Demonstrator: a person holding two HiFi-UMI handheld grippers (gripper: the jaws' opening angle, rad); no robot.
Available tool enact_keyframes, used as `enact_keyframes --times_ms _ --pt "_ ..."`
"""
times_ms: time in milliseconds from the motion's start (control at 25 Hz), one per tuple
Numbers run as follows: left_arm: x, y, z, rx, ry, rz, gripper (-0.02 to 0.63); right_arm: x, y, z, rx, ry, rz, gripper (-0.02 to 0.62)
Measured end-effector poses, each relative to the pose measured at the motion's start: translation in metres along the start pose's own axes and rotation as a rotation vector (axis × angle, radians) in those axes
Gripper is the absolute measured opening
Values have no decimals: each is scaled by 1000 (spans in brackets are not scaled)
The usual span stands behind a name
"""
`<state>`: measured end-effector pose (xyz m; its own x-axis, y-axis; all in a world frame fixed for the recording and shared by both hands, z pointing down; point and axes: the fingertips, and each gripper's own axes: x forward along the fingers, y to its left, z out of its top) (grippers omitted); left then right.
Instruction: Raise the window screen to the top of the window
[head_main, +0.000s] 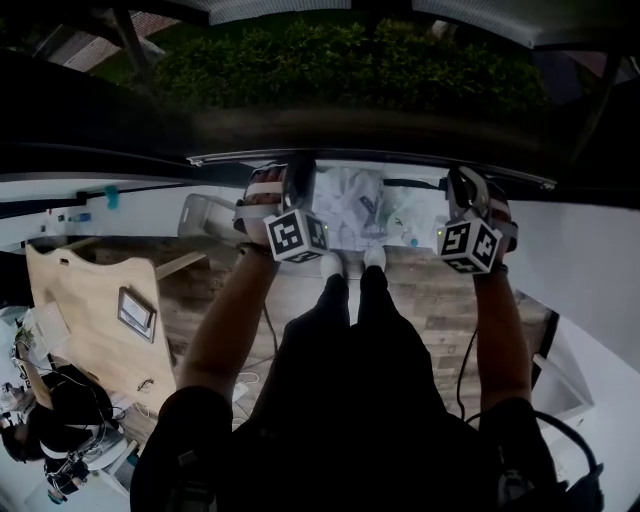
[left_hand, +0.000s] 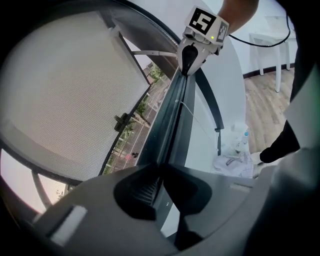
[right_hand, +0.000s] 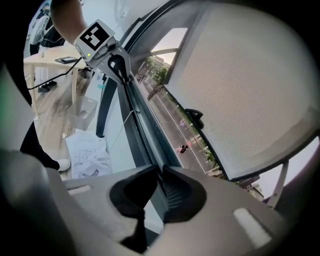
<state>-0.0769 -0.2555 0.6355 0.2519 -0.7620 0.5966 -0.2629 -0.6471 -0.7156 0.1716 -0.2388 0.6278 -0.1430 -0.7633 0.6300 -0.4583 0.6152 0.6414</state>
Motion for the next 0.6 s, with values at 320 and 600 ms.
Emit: enact_keyframes --times_ms 320,600 --pt "-3 -7 -3 4 -28 1 34 0 12 -2 1 17 32 17" --pt "-10 0 2 -3 -36 36 37 -10 2 3 71 16 -5 18"
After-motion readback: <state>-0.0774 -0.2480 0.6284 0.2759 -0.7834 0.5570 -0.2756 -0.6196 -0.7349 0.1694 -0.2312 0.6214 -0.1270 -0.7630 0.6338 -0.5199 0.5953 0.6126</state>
